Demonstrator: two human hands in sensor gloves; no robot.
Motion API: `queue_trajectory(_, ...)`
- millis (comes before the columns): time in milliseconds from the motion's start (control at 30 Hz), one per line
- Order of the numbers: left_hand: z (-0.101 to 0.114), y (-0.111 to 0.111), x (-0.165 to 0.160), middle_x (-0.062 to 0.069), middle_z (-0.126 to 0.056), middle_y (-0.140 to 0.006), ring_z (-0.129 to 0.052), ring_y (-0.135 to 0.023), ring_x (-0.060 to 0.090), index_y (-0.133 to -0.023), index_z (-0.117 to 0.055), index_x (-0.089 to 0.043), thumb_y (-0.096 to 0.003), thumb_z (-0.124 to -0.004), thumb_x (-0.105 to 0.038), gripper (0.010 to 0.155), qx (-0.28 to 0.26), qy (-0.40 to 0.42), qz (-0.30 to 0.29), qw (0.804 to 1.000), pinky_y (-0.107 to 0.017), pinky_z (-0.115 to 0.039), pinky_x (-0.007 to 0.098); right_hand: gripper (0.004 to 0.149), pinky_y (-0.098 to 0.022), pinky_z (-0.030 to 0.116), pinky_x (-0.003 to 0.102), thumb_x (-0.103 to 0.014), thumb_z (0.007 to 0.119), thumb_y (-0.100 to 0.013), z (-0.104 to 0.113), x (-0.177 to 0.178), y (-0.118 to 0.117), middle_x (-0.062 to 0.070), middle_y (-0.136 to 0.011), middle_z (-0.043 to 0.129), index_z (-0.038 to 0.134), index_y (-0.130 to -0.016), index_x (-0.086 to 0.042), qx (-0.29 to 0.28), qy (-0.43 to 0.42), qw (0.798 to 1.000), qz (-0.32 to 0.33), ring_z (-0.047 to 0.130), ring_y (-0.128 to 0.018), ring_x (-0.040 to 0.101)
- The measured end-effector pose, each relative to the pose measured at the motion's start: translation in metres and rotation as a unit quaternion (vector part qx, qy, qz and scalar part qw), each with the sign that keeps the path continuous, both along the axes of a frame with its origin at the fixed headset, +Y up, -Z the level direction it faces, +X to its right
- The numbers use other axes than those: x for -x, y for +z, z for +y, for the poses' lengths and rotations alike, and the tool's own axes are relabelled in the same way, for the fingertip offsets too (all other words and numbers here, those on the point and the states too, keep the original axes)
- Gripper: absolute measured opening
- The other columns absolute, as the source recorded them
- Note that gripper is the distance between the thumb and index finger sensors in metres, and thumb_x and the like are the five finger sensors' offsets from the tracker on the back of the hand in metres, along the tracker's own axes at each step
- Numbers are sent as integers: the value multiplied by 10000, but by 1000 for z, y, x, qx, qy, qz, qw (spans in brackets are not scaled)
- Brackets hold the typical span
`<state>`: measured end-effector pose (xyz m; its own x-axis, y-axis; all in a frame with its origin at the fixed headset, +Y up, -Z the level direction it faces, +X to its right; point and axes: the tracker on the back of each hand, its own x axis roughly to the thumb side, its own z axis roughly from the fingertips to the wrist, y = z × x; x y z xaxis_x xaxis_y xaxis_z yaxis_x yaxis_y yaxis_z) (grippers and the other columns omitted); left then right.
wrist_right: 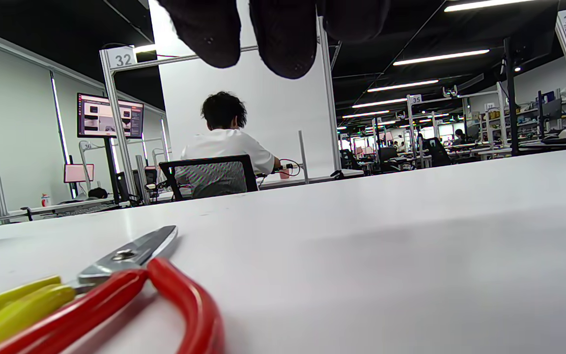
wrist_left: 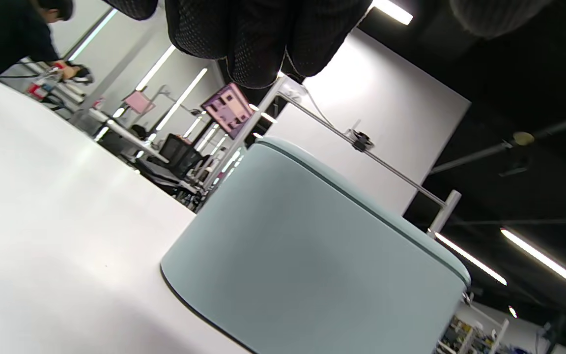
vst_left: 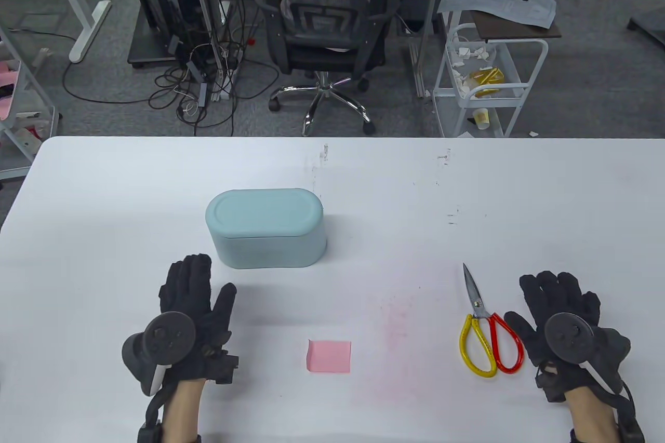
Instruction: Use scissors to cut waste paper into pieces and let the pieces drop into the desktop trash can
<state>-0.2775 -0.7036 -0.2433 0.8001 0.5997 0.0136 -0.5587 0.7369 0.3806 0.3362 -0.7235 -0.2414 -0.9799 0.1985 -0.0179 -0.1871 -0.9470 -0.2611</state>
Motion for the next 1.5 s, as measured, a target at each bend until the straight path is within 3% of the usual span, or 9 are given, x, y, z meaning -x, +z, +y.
queue_trajectory(100, -3, -16, 10, 179, -581, -1194, -523, -1122, 457, -1127, -541, -154, -473, -602, -677, 840, 24, 27, 8, 999, -790, -414, 611, 809, -685, 367, 713, -743, 488, -318, 2, 0, 1, 0, -1098, 549, 556, -1020, -346, -3, -3, 1000, 4, 459, -1057, 416)
queue_trajectory(167, -5, -27, 14, 161, -607, -1186, -569, -1113, 438, -1125, -534, -164, -472, -563, -706, 849, 46, -30, 23, 998, -785, -461, 592, 808, -686, 365, 713, -741, 492, -319, 3, -2, 1, 5, -1098, 548, 556, -1021, -345, -5, -11, 1000, 6, 460, -1057, 415)
queue_trajectory(233, -9, -38, 17, 135, -602, -1195, -582, -1122, 411, -1133, -513, -188, -475, -521, -732, 854, 65, -21, 19, 997, -790, -484, 573, 810, -685, 364, 713, -740, 494, -320, 2, -4, 1, 7, -1097, 550, 558, -1021, -340, 0, -11, 1000, 4, 463, -1055, 417)
queue_trajectory(367, -23, -61, 27, 178, -547, -1211, -507, -1133, 454, -1148, -468, -153, -463, -514, -742, 905, 78, 157, 22, 984, -799, -424, 600, 805, -682, 368, 714, -736, 504, -322, -1, -6, -1, 10, -1093, 556, 559, -1019, -337, 11, -9, 1000, -3, 473, -1052, 417)
queue_trajectory(600, -42, -96, 32, 176, -435, -1247, -439, -1151, 462, -1179, -329, -172, -470, -412, -796, 948, 108, 316, -49, 941, -799, -403, 611, 805, -681, 369, 713, -733, 508, -323, -7, -13, -5, 10, -1090, 560, 553, -1020, -333, 26, -17, 999, -17, 481, -1048, 419)
queue_trajectory(700, -49, -105, 27, 225, -446, -1227, -549, -1108, 503, -1173, -335, -138, -462, -400, -810, 980, 108, 353, -70, 927, -785, -469, 627, 803, -681, 370, 713, -732, 511, -324, -7, -15, -5, 12, -1087, 566, 562, -1018, -330, 27, -20, 999, -19, 484, -1046, 421)
queue_trajectory(1100, -52, -109, 18, 194, -412, -1244, -519, -1124, 490, -1178, -333, -172, -471, -391, -812, 955, 125, 324, -84, 934, -780, -479, 633, 792, -679, 383, 711, -722, 531, -329, -8, -13, -7, 18, -1081, 579, 576, -1012, -324, 35, -21, 999, -16, 504, -1040, 421)
queue_trajectory(1500, -57, -116, -34, 183, -384, -1249, -505, -1120, 494, -1176, -315, -169, -478, -412, -800, 946, 151, 312, -155, 925, -773, -473, 633, 776, -677, 389, 709, -703, 554, -338, -8, -14, -7, 23, -1075, 586, 582, -1009, -314, 37, -19, 999, -24, 511, -1035, 424)
